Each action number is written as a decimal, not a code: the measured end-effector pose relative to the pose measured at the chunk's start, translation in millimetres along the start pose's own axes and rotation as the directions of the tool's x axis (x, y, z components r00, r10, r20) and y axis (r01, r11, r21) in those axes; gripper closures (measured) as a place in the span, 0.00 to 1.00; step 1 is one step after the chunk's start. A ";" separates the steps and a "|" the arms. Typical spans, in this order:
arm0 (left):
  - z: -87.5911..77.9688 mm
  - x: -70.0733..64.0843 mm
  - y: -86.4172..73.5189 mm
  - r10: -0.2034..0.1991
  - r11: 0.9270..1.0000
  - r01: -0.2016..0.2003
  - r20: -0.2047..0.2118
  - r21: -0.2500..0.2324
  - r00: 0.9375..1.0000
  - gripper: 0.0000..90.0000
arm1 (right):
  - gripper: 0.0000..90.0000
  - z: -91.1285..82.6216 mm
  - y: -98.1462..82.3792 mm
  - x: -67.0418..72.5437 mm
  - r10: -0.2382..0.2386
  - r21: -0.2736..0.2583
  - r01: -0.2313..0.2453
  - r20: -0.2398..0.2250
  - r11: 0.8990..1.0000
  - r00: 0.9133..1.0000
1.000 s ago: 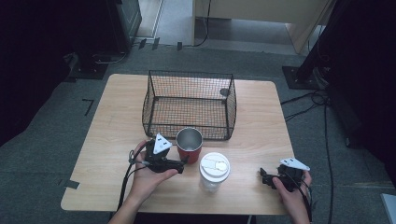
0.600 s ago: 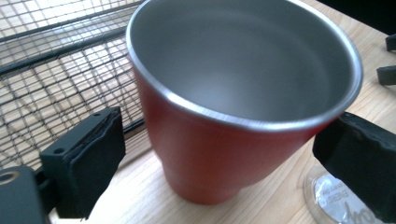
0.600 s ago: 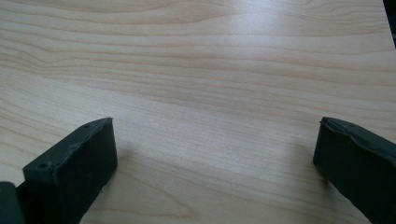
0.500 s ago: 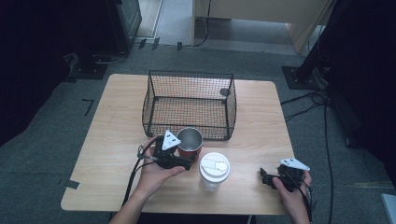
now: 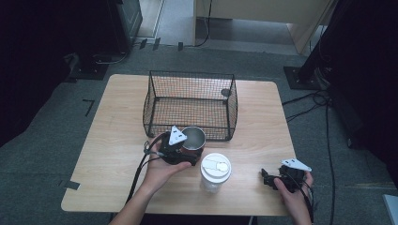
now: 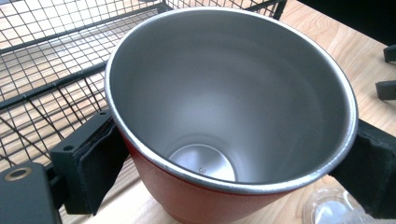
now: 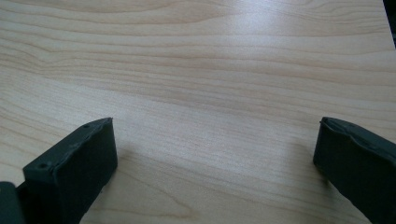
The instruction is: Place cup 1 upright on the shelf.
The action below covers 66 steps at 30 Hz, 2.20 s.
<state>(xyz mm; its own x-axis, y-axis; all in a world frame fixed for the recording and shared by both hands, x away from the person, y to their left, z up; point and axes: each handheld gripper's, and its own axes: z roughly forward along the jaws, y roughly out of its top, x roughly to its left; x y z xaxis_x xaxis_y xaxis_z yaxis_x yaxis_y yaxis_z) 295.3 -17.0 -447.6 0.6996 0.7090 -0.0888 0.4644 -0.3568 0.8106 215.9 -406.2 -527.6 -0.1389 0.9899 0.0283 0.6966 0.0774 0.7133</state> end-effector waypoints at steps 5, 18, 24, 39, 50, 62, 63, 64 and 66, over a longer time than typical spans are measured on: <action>1.3 -1.5 2.8 -0.004 1.000 0.004 -0.008 -0.004 1.000 0.06 | 0.00 0.0 0.0 0.1 0.001 0.000 -0.001 0.000 1.000 1.000; 11.9 -5.1 11.2 0.000 1.000 0.000 -0.034 0.017 0.999 0.06 | 0.00 0.0 0.0 0.1 0.001 0.000 -0.001 0.000 1.000 1.000; 11.2 -5.5 10.2 0.026 1.000 -0.025 -0.045 0.014 0.999 0.08 | 0.00 0.0 0.0 0.0 0.000 0.000 0.000 0.000 1.000 1.000; -6.3 -5.4 9.2 0.035 0.998 -0.039 -0.071 -0.056 0.997 0.09 | 0.00 0.0 0.0 0.0 0.000 0.000 0.000 0.000 1.000 1.000; -39.8 -5.1 18.0 0.026 0.979 -0.043 -0.087 -0.200 0.996 0.09 | 0.00 0.0 0.0 0.1 0.001 0.000 -0.001 0.000 1.000 1.000; -64.1 -2.9 28.3 0.022 0.936 -0.071 -0.145 -0.344 0.989 0.09 | 0.00 0.0 0.1 0.1 0.002 0.001 -0.002 0.000 1.000 1.000; -66.1 -2.8 28.8 0.023 0.929 -0.076 -0.149 -0.363 0.989 0.09 | 0.00 0.0 0.0 0.1 0.001 0.000 -0.001 0.000 1.000 1.000; -67.7 -3.0 29.1 0.022 0.923 -0.079 -0.154 -0.377 0.988 0.09 | 0.00 0.0 0.0 0.1 0.001 0.000 -0.001 0.000 1.000 1.000; -69.9 -3.1 30.0 0.018 0.912 -0.085 -0.168 -0.402 0.986 0.09 | 0.00 0.1 0.0 0.0 0.000 -0.001 0.000 0.000 1.000 1.000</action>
<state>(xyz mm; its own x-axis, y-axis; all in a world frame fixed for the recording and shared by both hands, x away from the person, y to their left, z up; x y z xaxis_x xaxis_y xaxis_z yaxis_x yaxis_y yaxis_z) 269.1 12.6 -382.5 0.6062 0.7949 0.0243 0.1460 -0.1413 0.9792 215.9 -406.2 -527.7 -0.1385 0.9900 0.0281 0.6962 0.0772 0.7137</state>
